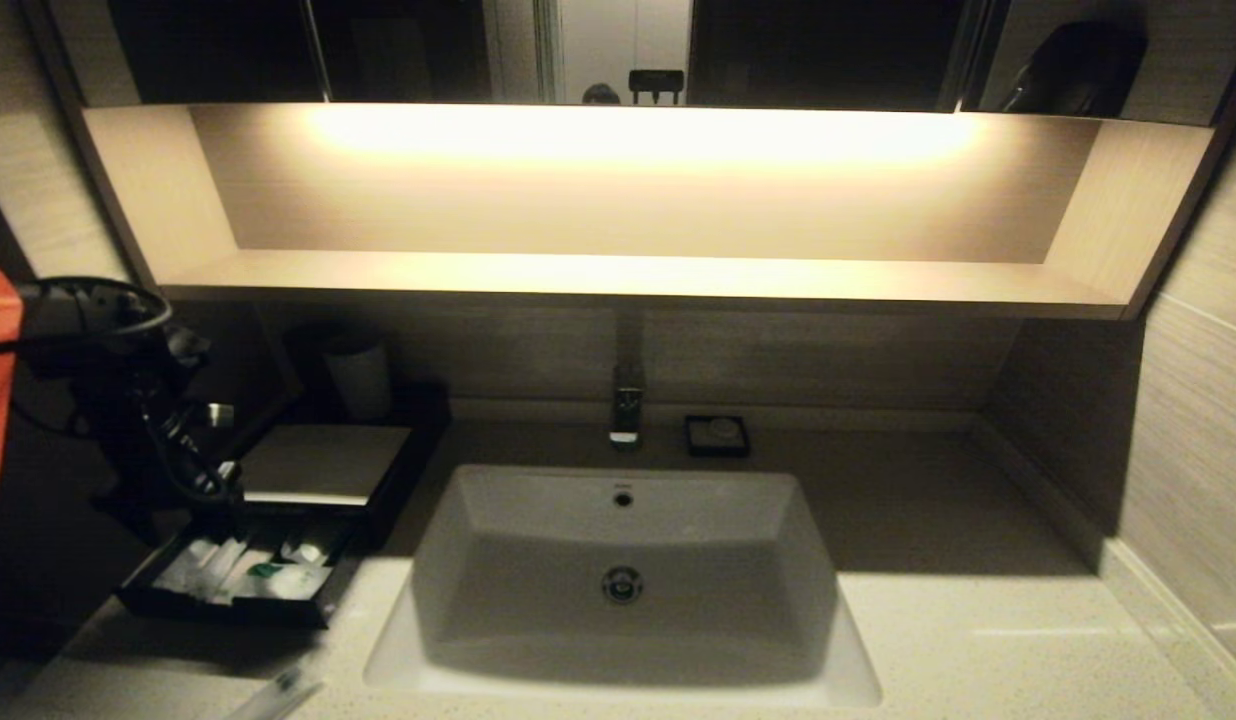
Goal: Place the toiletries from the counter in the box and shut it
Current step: Place the bathroom toiletry into the drawer
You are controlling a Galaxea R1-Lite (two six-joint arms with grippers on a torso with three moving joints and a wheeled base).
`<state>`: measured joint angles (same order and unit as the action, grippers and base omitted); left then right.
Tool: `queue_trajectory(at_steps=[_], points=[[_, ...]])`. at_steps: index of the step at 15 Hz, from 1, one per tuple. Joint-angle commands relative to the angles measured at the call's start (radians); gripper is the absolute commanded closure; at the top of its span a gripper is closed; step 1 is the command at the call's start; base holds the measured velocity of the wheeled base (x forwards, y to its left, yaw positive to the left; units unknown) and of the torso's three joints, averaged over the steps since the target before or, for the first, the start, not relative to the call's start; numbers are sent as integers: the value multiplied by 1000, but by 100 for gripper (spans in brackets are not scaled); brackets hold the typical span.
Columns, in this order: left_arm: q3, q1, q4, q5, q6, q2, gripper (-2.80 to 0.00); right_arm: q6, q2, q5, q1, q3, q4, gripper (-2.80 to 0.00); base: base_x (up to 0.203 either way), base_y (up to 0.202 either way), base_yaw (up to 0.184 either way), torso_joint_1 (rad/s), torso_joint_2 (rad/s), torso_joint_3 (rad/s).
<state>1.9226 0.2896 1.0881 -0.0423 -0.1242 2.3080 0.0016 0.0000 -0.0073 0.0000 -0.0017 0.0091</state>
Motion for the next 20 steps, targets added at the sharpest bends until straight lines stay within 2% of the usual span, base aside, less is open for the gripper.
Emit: queue_trajectory(at_steps=[1, 4, 7, 8, 16, 17, 18, 20], points=[[-11, 0, 33, 26, 15, -64, -280, 0, 0, 0, 0, 0, 0, 0, 0, 0, 0, 0, 0, 0], [-41, -1, 53, 43, 27, -158, -280, 0, 0, 0, 0, 0, 0, 0, 0, 0, 0, 0, 0, 0], [-144, -1, 49, 55, 30, -293, -280, 0, 0, 0, 1, 0, 0, 0, 0, 0, 0, 0, 0, 0], [-191, -1, 46, 58, 28, -345, 0, 0, 0, 0, 0, 0, 0, 0, 0, 0, 0, 0, 0, 0], [-555, 31, 29, 23, -49, -679, 0, 0, 0, 0, 0, 0, 0, 0, 0, 0, 0, 0, 0, 0], [-605, 52, 9, 16, -86, -712, 0, 0, 0, 0, 0, 0, 0, 0, 0, 0, 0, 0, 0, 0], [-656, 81, -21, 13, -149, -747, 0, 0, 0, 0, 0, 0, 0, 0, 0, 0, 0, 0, 0, 0], [-752, 176, -93, 13, -367, -802, 0, 0, 0, 0, 0, 0, 0, 0, 0, 0, 0, 0, 0, 0]])
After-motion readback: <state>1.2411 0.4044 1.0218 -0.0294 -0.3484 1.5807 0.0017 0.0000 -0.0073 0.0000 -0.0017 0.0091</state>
